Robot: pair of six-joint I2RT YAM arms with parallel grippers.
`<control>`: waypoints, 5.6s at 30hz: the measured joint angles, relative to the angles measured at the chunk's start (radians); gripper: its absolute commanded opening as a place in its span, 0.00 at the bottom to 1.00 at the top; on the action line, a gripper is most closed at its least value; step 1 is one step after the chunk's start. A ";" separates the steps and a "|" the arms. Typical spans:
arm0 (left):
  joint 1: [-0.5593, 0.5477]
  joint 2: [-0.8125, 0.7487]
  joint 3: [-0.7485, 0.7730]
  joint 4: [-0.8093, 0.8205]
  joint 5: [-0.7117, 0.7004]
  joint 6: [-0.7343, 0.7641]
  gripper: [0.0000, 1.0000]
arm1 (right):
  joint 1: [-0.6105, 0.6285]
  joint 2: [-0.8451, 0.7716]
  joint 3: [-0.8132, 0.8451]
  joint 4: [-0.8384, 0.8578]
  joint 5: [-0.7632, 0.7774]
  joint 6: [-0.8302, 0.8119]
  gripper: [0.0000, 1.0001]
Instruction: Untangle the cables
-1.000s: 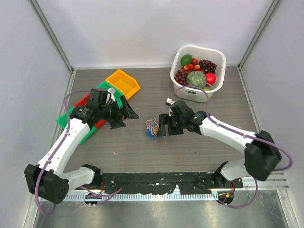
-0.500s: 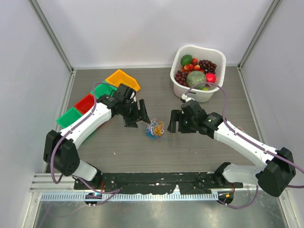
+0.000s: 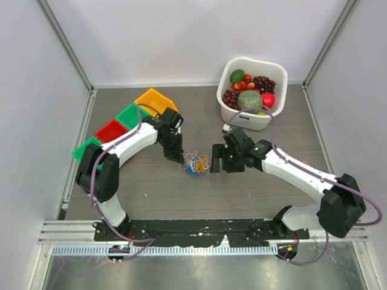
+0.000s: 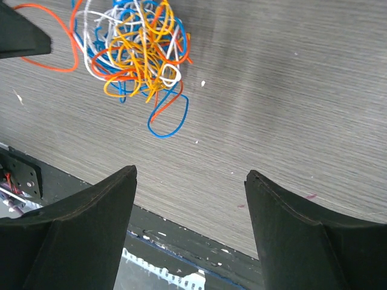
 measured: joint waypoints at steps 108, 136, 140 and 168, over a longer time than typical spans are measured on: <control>-0.036 -0.259 0.917 0.031 0.196 -0.364 0.00 | -0.071 0.242 -0.016 0.613 -0.276 0.042 0.40; -0.024 -0.393 0.463 -0.056 0.306 -0.208 0.00 | -0.264 -0.204 0.164 0.180 -0.425 -0.207 0.70; -0.023 -0.354 0.418 0.022 0.402 -0.216 0.00 | -0.242 -0.333 0.162 0.306 -0.530 -0.146 0.69; -0.022 -0.350 0.282 0.249 0.542 -0.344 0.00 | -0.028 -0.350 0.180 0.297 -0.254 -0.187 0.70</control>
